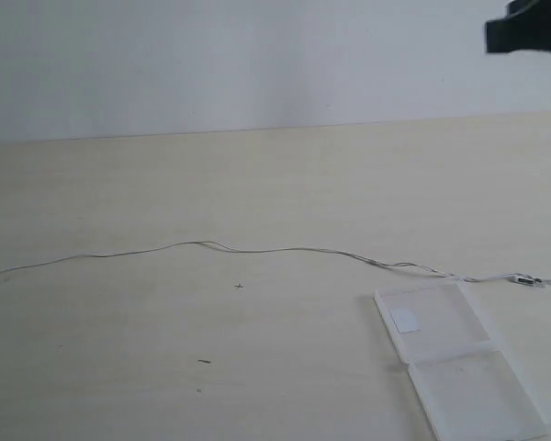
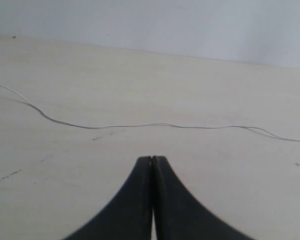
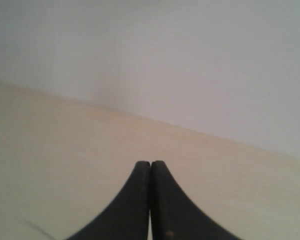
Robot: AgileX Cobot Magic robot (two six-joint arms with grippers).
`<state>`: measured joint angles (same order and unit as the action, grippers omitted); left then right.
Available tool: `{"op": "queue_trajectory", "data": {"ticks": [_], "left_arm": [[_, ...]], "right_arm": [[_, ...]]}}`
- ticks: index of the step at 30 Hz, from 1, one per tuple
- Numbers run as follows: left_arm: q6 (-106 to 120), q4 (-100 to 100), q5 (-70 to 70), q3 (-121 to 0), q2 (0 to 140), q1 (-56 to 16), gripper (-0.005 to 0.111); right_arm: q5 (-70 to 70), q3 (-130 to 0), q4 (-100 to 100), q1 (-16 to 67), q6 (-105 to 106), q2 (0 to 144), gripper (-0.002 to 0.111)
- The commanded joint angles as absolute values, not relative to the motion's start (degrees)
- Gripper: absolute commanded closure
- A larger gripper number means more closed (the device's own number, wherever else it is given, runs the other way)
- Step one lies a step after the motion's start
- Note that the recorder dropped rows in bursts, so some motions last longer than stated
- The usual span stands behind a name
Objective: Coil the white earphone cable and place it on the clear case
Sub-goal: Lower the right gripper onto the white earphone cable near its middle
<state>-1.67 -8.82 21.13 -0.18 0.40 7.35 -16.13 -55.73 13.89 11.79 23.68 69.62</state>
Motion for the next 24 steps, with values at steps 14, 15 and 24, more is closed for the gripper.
{"op": "queue_trajectory", "data": {"ticks": [14,15,24], "left_arm": [[-1.65,-8.48,20.81,0.0,0.0,7.57,0.107],[-1.65,-8.48,20.81,0.0,0.0,7.57,0.107],[-1.65,-8.48,20.81,0.0,0.0,7.57,0.107]], "right_arm": [[-53.66,-95.36,15.97,26.59,63.44,110.96,0.108],[-52.43,-96.16,15.94,27.08,63.44,112.83,0.108],[-47.91,-103.54,16.38,28.95,58.04,126.92,0.104]]}}
